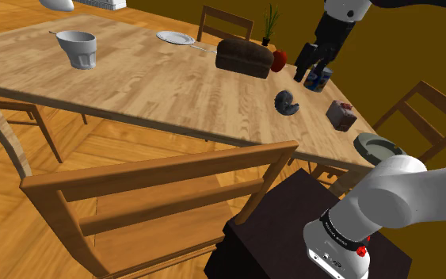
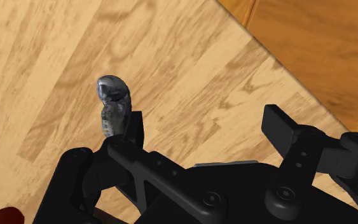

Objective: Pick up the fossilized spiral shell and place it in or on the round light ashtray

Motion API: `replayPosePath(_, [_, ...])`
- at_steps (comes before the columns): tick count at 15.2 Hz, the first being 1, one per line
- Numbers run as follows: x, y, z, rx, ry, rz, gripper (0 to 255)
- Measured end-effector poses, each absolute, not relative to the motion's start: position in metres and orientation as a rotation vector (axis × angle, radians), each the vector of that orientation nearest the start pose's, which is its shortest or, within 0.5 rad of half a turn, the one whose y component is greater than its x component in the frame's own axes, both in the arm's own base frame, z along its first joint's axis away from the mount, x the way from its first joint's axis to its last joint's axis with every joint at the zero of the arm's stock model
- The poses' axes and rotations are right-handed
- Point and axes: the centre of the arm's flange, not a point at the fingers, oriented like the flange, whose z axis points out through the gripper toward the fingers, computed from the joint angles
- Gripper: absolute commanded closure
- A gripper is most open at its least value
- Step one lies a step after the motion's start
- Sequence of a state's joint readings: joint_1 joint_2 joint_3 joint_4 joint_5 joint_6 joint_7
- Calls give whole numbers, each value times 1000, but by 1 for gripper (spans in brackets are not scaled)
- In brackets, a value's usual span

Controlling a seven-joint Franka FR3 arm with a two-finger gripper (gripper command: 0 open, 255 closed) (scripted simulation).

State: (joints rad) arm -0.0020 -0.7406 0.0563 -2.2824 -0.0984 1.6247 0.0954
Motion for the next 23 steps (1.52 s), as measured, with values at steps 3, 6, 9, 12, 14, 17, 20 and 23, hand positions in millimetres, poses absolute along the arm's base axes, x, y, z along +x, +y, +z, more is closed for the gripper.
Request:
replayPosePath(3, [335, -1, 609, -3254, 86, -121, 0])
replayPosePath(6, [354, -35, 593, -3223, 83, -59, 0])
replayPosePath(9, [380, -69, 568, -3188, 79, 5, 0])
replayPosePath(12, [399, -101, 548, -3152, 75, 70, 0])
replayPosePath(14, [416, -121, 530, -3127, 73, 110, 0])
replayPosePath(17, [434, -149, 503, -3091, 69, 169, 0])
replayPosePath(20, [437, -159, 486, -3083, 68, 184, 0])
replayPosePath(23, [435, -159, 472, -3081, 68, 185, 0])
